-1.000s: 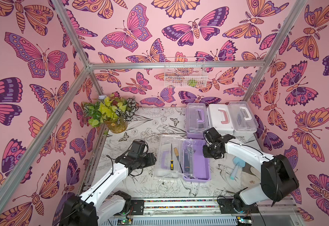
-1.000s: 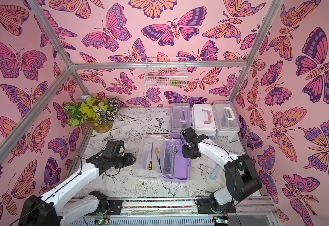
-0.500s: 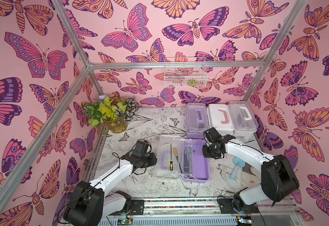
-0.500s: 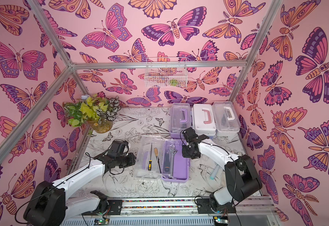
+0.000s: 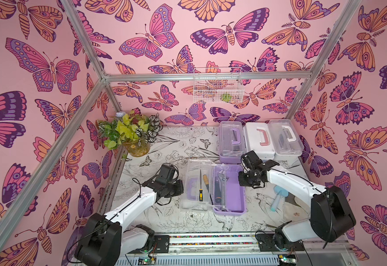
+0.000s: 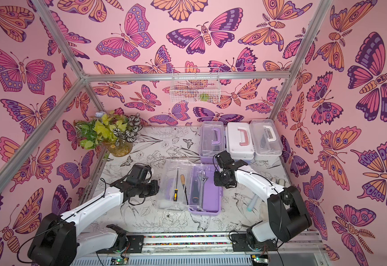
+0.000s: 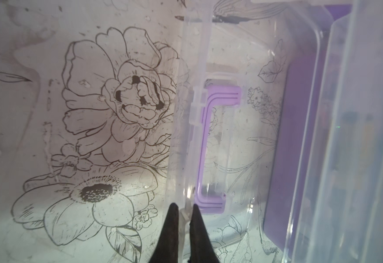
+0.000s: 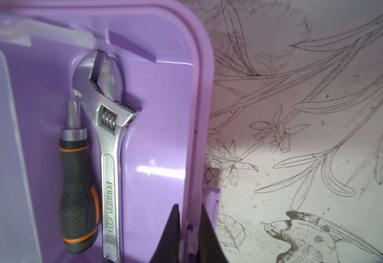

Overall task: Close toolboxes
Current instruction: Close the toolbox lid.

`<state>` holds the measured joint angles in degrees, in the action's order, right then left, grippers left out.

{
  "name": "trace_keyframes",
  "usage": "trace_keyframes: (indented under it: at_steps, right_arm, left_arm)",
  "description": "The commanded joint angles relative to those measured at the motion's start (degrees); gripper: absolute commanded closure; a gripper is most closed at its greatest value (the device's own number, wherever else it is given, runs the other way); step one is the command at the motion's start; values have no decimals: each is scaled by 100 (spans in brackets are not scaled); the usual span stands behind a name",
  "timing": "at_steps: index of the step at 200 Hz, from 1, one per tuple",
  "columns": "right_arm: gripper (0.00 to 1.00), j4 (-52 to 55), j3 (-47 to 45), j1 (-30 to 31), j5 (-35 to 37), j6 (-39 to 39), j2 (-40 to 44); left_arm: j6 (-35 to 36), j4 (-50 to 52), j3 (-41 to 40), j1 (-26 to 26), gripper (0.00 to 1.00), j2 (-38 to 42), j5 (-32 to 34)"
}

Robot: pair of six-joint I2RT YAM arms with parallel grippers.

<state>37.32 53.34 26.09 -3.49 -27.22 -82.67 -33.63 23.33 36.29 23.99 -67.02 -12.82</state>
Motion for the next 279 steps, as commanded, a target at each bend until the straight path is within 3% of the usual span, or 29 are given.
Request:
trace_keyframes:
  at_steps: [1, 36, 64, 101, 184, 228, 279]
  right_arm:
    - [100, 52, 121, 76, -139, -49, 193]
    - [100, 62, 389, 403, -185, -128, -153]
    - [100, -775, 310, 522, -1168, -440, -406]
    - [100, -1369, 440, 811, -1474, -847, -827]
    - [100, -2392, 373, 1127, -1558, -1816, -1303]
    - [94, -2349, 291, 1118, -1502, -1791, -1184]
    - [79, -2102, 221, 1060, -1115, -1470, -888]
  left_arm:
    - [192, 583, 359, 65, 100, 404, 334]
    - [342, 1349, 954, 385, 100, 789, 1002]
    - [453, 1796, 1395, 640, 100, 853, 1382]
    - [566, 2217, 1896, 1101, 100, 766, 1975]
    - [552, 2239, 2603, 1962, 100, 374, 2118]
    - [491, 2118, 2642, 2234, 62, 277, 2091]
    - [293, 1751, 2596, 2543, 49, 186, 1755]
